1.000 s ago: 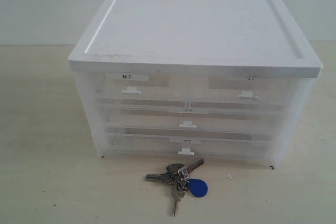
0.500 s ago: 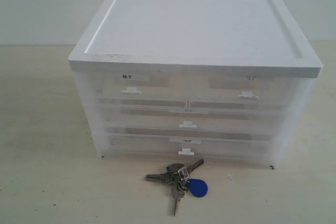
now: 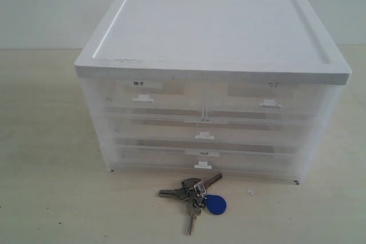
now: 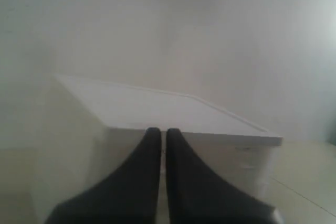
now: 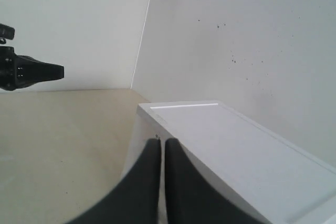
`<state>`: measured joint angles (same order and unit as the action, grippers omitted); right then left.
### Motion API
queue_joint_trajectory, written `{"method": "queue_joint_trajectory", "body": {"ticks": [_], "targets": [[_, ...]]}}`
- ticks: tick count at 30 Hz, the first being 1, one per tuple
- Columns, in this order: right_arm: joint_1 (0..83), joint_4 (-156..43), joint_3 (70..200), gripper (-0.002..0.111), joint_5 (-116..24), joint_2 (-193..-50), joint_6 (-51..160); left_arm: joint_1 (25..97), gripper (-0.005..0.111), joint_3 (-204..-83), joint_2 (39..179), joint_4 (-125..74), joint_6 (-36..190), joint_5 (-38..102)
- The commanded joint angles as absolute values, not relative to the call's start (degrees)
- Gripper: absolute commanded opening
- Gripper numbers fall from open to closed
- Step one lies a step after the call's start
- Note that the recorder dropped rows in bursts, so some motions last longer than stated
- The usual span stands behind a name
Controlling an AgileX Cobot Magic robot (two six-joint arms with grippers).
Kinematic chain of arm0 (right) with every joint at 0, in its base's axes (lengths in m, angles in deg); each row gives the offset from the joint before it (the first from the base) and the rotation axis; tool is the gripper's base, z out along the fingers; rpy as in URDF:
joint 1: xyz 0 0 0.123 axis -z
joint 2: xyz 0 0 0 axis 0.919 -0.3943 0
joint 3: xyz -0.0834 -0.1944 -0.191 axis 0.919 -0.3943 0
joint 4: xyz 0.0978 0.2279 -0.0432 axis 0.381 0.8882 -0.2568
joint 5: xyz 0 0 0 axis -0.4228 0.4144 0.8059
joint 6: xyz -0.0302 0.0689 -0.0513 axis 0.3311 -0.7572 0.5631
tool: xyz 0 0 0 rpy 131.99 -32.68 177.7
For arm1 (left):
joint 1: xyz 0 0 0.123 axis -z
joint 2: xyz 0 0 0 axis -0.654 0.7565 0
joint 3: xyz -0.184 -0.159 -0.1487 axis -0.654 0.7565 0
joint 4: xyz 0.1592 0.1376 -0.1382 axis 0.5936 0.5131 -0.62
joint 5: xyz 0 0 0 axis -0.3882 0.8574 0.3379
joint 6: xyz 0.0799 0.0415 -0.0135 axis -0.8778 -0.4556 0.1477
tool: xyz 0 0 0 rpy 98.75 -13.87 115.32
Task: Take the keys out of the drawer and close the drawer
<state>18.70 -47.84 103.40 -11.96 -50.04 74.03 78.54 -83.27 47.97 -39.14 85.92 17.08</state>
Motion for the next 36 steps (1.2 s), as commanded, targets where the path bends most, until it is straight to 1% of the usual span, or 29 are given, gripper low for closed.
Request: {"method": "queue_joint_trajectory", "body": {"ticks": [1, 7, 10, 13, 15, 19, 21, 29, 36], "targets": [[18.9, -48.0, 103.4, 0.0, -12.0, -49.9, 74.0, 63.6, 0.005, -82.5, 47.7, -31.1, 100.4, 20.6], [18.9, -48.0, 103.4, 0.0, -12.0, -49.9, 74.0, 47.0, 0.005, -82.5, 47.7, -30.8, 105.6, 27.3], [18.9, -48.0, 103.4, 0.0, -12.0, -49.9, 74.0, 41.6, 0.005, -82.5, 47.7, -30.6, 105.0, 31.6], [18.9, -48.0, 103.4, 0.0, -12.0, -49.9, 74.0, 38.5, 0.005, -82.5, 46.8, -30.6, 101.7, 35.6], [18.9, -48.0, 103.4, 0.0, -12.0, -49.9, 74.0, 37.4, 0.005, -82.5, 44.8, -30.6, 98.7, 38.5], [18.9, -48.0, 103.4, 0.0, -12.0, -49.9, 74.0, 37.4, 0.005, -82.5, 39.2, -30.6, 90.8, 43.6], [18.9, -48.0, 103.4, 0.0, -12.0, -49.9, 74.0, 37.4, 0.005, -82.5, 39.2, -30.6, 86.8, 45.3], [18.9, -47.9, 103.4, 0.0, -11.4, -49.9, 74.0, 37.4, 0.005, -82.5, 39.2, -29.1, 81.7, 47.1], [18.9, -47.9, 103.4, 0.0, -11.4, -49.9, 74.0, 37.4, 0.005, -82.5, 39.2, -29.1, 81.8, 46.9]]}}
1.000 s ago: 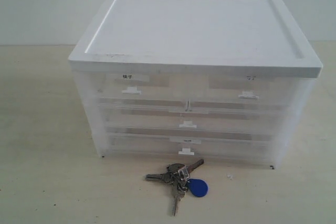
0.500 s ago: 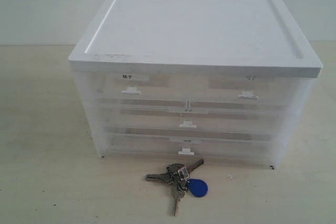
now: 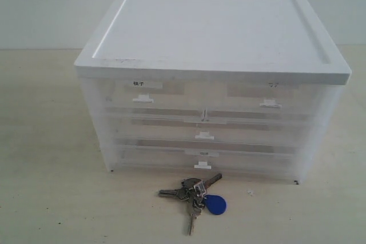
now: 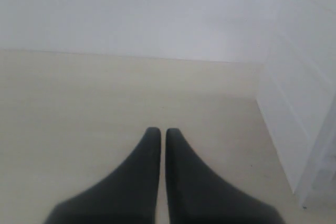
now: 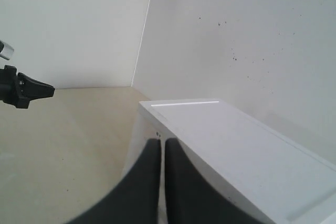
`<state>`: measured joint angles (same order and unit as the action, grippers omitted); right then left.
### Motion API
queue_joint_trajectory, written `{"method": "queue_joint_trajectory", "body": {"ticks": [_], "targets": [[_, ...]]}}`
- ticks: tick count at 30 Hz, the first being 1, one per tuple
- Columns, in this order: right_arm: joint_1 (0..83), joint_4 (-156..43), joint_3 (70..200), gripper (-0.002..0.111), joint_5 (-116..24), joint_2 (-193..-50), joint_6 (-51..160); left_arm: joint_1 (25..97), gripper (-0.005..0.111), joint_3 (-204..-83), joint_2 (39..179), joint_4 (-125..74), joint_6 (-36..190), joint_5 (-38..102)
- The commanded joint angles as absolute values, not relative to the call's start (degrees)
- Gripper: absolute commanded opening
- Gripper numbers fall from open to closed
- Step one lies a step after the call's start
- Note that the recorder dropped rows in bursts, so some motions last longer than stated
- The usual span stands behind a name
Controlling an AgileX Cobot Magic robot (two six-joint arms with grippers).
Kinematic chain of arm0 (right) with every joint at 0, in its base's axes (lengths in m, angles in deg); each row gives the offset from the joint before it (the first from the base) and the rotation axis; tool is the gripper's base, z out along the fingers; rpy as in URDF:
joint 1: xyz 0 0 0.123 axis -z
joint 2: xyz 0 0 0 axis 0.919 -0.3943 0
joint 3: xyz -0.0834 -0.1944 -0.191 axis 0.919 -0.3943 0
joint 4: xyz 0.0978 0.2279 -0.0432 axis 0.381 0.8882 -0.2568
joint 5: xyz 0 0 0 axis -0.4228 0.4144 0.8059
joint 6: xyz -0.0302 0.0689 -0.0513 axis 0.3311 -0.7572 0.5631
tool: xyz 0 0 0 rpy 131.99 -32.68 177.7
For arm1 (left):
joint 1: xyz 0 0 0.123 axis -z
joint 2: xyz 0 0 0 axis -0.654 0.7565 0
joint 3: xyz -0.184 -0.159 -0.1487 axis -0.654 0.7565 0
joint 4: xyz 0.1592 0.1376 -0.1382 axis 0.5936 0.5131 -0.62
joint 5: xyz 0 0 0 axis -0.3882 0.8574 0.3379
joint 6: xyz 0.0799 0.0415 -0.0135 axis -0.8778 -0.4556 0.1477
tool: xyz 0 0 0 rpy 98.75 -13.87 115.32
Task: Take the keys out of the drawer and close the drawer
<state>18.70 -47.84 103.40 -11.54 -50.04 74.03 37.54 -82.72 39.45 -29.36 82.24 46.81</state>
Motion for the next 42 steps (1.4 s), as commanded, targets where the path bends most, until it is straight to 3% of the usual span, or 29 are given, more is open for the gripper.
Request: {"method": "queue_joint_trajectory", "body": {"ticks": [1, 28, 32, 37, 42], "targets": [[18.9, -47.9, 103.4, 0.0, -11.4, -49.9, 74.0, 37.4, 0.005, -82.5, 39.2, -29.1, 81.8, 46.9], [19.8, -51.1, 103.4, 0.0, -11.6, -49.9, 68.9, 37.4, 0.005, -82.5, 39.2, -29.1, 81.8, 46.9], [27.4, -51.2, 101.4, 0.0, -18.0, -49.9, 65.5, 37.4, 0.005, -82.5, 39.2, -29.1, 81.8, 46.9], [43.0, -51.3, 96.3, 0.0, -31.1, -49.9, 60.0, 37.4, 0.005, -82.5, 39.2, -29.1, 81.8, 46.9], [57.8, -55.7, 93.7, 0.0, -30.9, -49.9, 48.6, 37.4, 0.005, -82.5, 39.2, -29.1, 81.8, 46.9]]}}
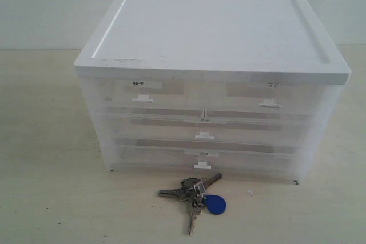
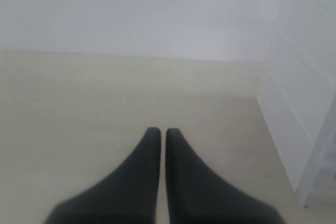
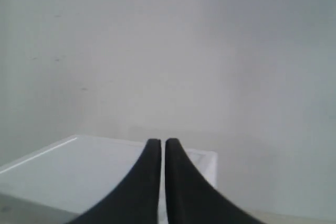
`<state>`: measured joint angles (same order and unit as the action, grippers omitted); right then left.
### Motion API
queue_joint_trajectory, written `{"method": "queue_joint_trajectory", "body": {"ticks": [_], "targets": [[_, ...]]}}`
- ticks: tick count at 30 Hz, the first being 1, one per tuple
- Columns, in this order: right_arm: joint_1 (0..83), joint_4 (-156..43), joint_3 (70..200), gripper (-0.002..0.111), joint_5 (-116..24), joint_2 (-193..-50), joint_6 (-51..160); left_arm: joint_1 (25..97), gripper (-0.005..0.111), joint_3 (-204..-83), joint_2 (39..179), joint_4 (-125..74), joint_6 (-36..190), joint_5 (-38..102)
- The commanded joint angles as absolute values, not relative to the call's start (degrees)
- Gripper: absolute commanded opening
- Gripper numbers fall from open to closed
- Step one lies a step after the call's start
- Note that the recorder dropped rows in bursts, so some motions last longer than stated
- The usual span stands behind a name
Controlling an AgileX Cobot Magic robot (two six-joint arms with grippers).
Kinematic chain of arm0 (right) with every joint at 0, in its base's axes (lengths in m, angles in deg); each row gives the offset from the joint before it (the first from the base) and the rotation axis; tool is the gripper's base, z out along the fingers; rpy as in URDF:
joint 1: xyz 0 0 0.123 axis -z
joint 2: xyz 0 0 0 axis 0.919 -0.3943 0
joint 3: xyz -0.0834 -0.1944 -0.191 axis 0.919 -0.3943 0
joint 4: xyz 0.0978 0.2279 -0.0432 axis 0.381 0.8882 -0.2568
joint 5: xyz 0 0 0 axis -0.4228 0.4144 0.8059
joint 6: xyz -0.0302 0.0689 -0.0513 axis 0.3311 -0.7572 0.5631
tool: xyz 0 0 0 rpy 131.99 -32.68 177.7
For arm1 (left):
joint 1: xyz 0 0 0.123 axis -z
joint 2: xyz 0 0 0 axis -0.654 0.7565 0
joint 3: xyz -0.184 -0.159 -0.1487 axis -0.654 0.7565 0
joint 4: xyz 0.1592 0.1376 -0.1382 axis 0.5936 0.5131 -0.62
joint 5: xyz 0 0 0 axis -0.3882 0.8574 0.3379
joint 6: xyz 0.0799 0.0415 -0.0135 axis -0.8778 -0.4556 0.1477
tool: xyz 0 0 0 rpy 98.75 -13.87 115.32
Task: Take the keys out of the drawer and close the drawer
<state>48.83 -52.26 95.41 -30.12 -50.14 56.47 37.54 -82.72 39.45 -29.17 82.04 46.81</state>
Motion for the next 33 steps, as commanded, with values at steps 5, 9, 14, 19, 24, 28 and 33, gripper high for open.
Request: {"method": "queue_joint_trajectory", "body": {"ticks": [5, 9, 14, 19, 24, 28, 33], "targets": [[63.4, -58.7, 89.2, 0.0, -30.3, -49.9, 46.5, 37.4, 0.005, -82.5, 39.2, -29.1, 81.8, 46.9], [63.4, -60.7, 83.6, 0.0, -32.9, -49.9, 46.5, 37.4, 0.005, -82.5, 39.2, -29.1, 81.8, 46.9], [63.4, -62.2, 75.2, 0.0, -35.9, -49.9, 46.5, 37.4, 0.005, -82.5, 39.2, -29.1, 81.8, 46.9], [63.4, -62.9, 69.7, 0.0, -39.9, -49.9, 46.5, 37.4, 0.005, -82.5, 39.2, -29.1, 81.8, 46.9], [63.4, -66.1, 69.7, 0.0, -33.5, -49.9, 45.1, 37.4, 0.005, -82.5, 39.2, -29.1, 81.8, 46.9], [63.4, -69.6, 69.7, 0.0, -28.6, -49.9, 43.1, 37.4, 0.005, -82.5, 39.2, -29.1, 81.8, 46.9], [63.4, -69.3, 69.7, 0.0, -27.6, -49.9, 42.9, 37.4, 0.005, -82.5, 39.2, -29.1, 81.8, 46.9]]}}
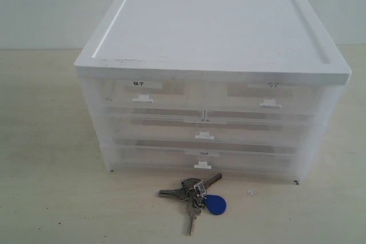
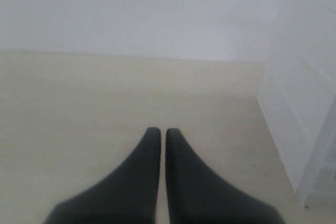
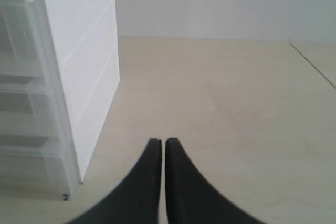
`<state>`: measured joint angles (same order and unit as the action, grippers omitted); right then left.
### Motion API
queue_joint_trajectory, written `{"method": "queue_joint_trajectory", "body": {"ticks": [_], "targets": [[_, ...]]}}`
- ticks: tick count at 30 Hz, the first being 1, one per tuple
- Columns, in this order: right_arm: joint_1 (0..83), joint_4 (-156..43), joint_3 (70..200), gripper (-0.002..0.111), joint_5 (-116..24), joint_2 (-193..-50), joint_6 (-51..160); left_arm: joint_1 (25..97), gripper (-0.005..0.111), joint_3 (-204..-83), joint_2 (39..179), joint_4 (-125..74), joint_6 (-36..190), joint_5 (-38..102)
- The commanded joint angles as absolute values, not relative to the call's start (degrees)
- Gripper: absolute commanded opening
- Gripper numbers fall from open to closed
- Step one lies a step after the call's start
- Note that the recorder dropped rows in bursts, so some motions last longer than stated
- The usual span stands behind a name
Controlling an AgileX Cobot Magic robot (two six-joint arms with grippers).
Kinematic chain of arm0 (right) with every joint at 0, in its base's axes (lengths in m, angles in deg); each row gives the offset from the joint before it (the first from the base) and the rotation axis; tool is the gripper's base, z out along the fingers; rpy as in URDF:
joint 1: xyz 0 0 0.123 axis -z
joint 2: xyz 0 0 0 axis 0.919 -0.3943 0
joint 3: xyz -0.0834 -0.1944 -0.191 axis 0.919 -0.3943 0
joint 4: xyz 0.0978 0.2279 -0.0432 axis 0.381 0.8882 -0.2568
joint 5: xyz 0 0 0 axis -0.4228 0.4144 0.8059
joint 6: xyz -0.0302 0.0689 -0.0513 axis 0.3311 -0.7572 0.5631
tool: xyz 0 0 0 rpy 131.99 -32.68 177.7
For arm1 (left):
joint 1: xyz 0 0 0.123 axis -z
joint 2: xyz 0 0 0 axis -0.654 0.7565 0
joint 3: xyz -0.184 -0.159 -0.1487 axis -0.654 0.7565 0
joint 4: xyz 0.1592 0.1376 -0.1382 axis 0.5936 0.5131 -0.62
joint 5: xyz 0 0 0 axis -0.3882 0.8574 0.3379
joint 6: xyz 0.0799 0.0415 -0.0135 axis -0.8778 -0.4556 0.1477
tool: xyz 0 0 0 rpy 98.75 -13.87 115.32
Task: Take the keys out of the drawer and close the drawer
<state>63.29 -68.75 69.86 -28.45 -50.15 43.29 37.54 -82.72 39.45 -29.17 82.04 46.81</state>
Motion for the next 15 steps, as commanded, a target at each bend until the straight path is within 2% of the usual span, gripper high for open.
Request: {"method": "queue_joint_trajectory", "body": {"ticks": [1, 15], "targets": [[63.4, -69.3, 69.7, 0.0, -27.6, -49.9, 42.9, 37.4, 0.005, -82.5, 39.2, -29.1, 81.8, 46.9], [63.4, -65.8, 69.7, 0.0, -27.6, -49.9, 44.8, 37.4, 0.005, -82.5, 39.2, -29.1, 81.8, 46.9]]}}
